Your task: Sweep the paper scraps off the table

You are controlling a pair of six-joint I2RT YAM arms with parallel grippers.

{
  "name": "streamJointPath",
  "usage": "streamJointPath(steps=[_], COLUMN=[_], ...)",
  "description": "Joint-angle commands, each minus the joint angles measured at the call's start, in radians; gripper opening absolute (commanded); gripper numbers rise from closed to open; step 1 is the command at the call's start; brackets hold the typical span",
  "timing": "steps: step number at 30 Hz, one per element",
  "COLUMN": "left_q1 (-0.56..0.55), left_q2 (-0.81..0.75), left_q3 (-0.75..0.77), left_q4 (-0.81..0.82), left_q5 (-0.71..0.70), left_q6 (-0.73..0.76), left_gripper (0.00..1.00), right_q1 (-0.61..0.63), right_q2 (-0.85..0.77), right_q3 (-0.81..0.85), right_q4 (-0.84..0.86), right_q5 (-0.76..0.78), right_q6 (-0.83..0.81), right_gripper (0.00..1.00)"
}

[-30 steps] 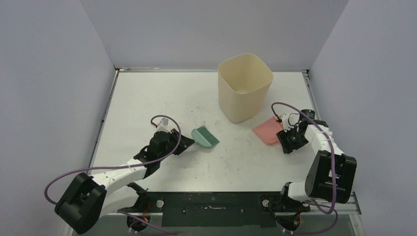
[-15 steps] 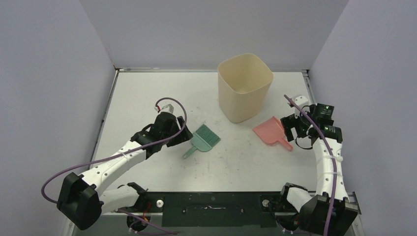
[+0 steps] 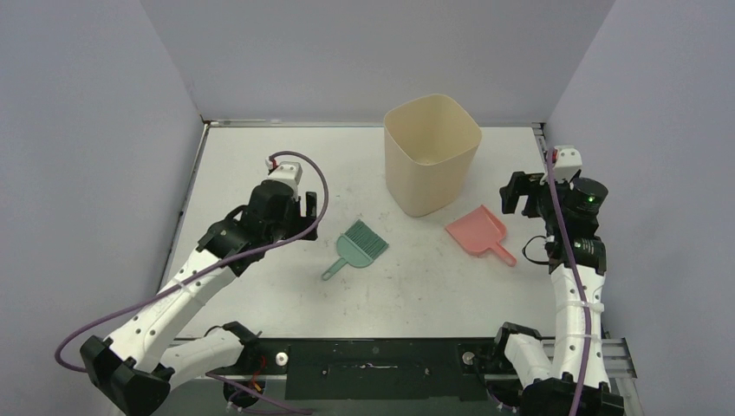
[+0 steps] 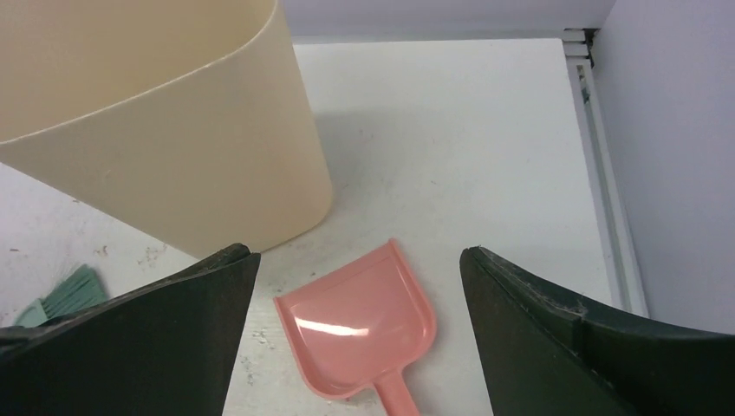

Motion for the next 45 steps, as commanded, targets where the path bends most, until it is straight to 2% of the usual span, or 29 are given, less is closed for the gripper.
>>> streamJointPath(steps=[1,3,8,14,45], left_q1=[0.009,0.046,0.062,0.098,0.109], left_q2=[-0.141,-0.171,-0.171,-0.146,-0.153], left_q3=[-0.206,-0.252,-0.252,-0.238,-0.251], left_q4=[0.311,0.337,0.317,0.299,0.306], left_q5=[-0.025,0.009,-0.079,-0.022,0.01], left_q6=[0.129,0.114,0.091,0.085,0.085], left_gripper=[0.98,0.97,0.96,0.97,0.96], right_q1=[-0.003,-0.001,0.009,0.01,0.009], right_q2=[-0.005,0.0,0.034,0.024,0.035], right_q3=[-0.118,-0.16,-0.16,-0.18,-0.198], right_q4=[0.199,0.226,0.214,0.226,0.223], right_q5=[-0.009,-0.023,-0.016,-0.021,-0.076], right_q6=[0.173,0.18,0.166,0.152,0.101], right_gripper=[0.9,0.9,0.9,0.9,0.9])
